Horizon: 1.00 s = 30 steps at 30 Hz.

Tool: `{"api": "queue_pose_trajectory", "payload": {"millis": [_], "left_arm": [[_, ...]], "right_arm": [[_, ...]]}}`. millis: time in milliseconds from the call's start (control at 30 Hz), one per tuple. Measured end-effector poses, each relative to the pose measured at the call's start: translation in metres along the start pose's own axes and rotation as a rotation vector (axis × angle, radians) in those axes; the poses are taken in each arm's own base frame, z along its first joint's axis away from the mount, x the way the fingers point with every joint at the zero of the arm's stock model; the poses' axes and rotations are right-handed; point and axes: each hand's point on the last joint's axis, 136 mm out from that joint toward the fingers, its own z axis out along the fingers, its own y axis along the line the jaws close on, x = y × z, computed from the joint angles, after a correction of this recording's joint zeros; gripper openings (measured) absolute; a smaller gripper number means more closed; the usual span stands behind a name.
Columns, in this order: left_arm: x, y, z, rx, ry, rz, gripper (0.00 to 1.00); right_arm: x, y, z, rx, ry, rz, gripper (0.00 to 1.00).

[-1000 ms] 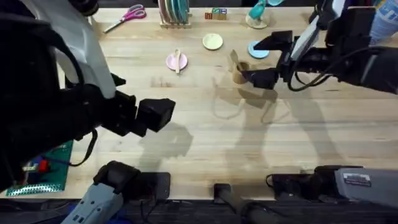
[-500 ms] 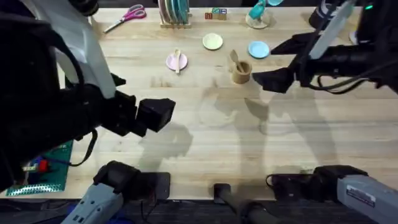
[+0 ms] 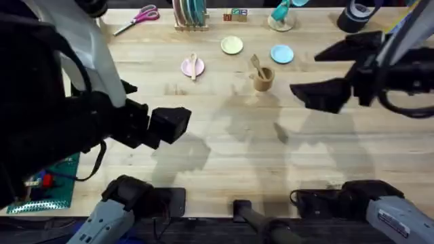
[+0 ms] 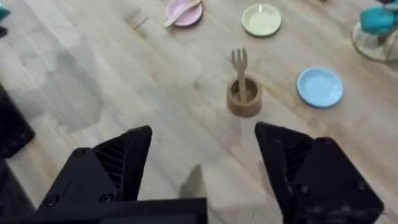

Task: Pick up a utensil and set it on the pink plate, then put the other utensil in the container.

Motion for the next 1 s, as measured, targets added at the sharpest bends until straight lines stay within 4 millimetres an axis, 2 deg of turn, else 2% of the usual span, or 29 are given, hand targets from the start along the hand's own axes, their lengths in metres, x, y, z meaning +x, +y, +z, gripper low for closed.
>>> {"api": "queue_pose_trajectory", "payload": {"millis": [167, 367, 700, 1000], "left_arm": [[0.0, 0.0, 0.0, 0.0, 0.0, 0.0, 0.995], [0.0, 0.0, 0.0, 0.0, 0.0, 0.0, 0.995], [0.0, 0.0, 0.0, 0.0, 0.0, 0.0, 0.995], [0.0, 0.0, 0.0, 0.0, 0.0, 0.0, 0.995]], "right_arm": [[0.005, 0.013, -0.019, -0.009, 0.07, 0.048, 0.998], [0.003, 0.024, -0.035, -0.017, 0.104, 0.072, 0.998], [0.0, 0.034, -0.048, -0.003, 0.079, 0.051, 0.998], [0.0, 0.034, -0.049, -0.001, 0.076, 0.049, 0.998]]}}
